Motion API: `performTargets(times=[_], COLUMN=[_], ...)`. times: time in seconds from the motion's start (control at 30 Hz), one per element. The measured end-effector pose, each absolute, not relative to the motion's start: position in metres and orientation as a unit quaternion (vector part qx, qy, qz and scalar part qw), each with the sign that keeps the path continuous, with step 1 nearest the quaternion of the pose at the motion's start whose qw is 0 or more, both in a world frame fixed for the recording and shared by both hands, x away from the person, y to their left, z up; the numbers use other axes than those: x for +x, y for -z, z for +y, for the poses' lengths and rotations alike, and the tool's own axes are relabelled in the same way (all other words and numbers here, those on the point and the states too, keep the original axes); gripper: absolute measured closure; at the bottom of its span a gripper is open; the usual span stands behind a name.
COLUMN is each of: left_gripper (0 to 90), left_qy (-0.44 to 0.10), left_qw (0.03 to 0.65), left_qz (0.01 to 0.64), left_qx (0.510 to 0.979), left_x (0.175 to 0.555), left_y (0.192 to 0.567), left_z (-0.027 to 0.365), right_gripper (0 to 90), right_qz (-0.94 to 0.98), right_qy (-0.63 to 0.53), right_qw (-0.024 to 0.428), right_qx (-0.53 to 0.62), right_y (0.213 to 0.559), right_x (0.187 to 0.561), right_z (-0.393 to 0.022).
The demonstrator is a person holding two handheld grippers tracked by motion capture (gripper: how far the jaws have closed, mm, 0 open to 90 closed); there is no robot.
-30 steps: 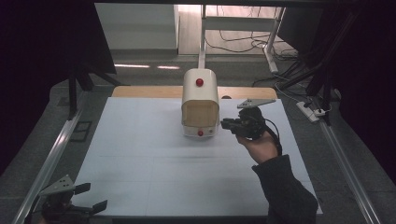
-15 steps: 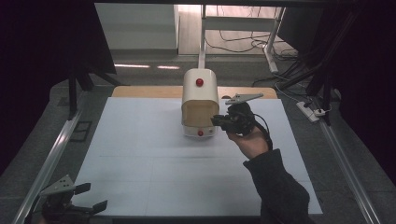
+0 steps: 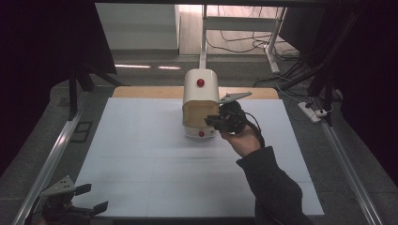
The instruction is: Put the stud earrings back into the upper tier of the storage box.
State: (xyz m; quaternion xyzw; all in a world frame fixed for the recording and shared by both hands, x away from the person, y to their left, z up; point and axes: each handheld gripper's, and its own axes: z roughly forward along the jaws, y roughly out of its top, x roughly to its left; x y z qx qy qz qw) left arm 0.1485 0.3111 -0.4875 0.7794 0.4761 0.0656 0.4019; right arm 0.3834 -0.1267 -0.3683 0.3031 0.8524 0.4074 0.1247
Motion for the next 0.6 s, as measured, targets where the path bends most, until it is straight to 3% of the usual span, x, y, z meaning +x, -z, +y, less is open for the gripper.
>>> performTargets(times=[0.6], left_gripper=[2.0], left_qy=[-0.066], left_qw=[0.401], left_qz=[0.476], left_qx=[0.78], left_x=[0.148], left_y=[0.488], left_z=[0.311], right_gripper=[76.5], right_qz=[0.857], right_qy=[-0.392], right_qw=[0.132], right_qx=[0.309], right_y=[0.375], right_x=[0.391], right_z=[-0.122])
